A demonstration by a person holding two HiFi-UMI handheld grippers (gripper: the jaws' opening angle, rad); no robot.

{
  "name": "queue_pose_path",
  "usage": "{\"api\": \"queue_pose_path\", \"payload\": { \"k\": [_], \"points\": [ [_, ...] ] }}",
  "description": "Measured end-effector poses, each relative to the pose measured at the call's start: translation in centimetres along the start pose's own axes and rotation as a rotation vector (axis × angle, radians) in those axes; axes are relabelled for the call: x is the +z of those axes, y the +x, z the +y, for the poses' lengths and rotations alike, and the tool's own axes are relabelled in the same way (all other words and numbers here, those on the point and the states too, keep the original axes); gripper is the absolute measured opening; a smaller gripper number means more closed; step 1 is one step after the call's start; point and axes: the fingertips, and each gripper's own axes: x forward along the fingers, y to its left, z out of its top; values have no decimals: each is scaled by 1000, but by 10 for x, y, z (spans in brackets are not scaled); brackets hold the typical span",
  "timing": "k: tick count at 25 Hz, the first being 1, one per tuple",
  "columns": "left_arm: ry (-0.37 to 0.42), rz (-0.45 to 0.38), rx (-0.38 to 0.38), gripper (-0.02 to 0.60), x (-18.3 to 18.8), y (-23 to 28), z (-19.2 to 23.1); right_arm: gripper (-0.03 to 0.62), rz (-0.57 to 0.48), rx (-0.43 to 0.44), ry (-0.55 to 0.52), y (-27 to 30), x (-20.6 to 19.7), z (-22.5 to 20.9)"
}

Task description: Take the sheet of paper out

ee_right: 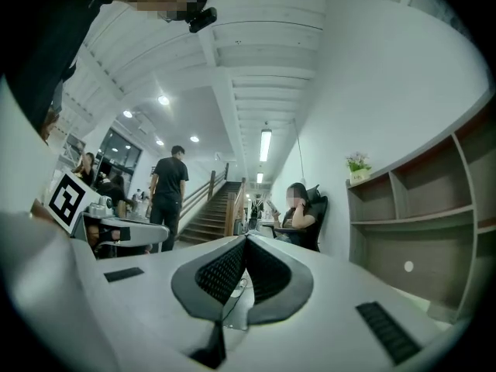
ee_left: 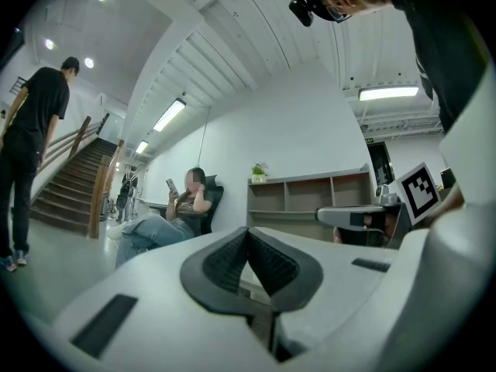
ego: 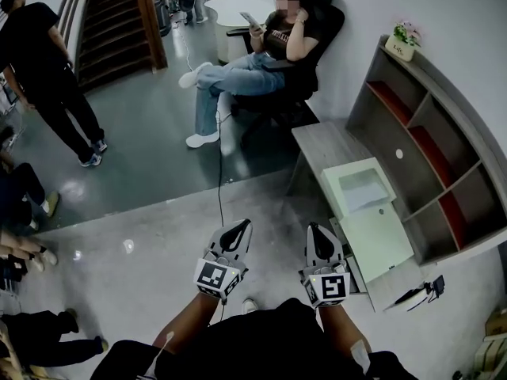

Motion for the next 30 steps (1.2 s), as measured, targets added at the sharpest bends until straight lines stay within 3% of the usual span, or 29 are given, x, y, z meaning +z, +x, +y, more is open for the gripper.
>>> {"api": "queue_pose_path", "payload": {
  "k": [9,14,30],
  "points": [
    [13,11,-14,6,-1,24,6,21,-30,11,-2,21,5,-12],
    [8,26,-17,8,-7,50,7,21,31,29,-1,32,-15,-27],
    [22,33,-55,6,-12,178,18,21,0,-26,63,102,-40,-127]
  ]
}}
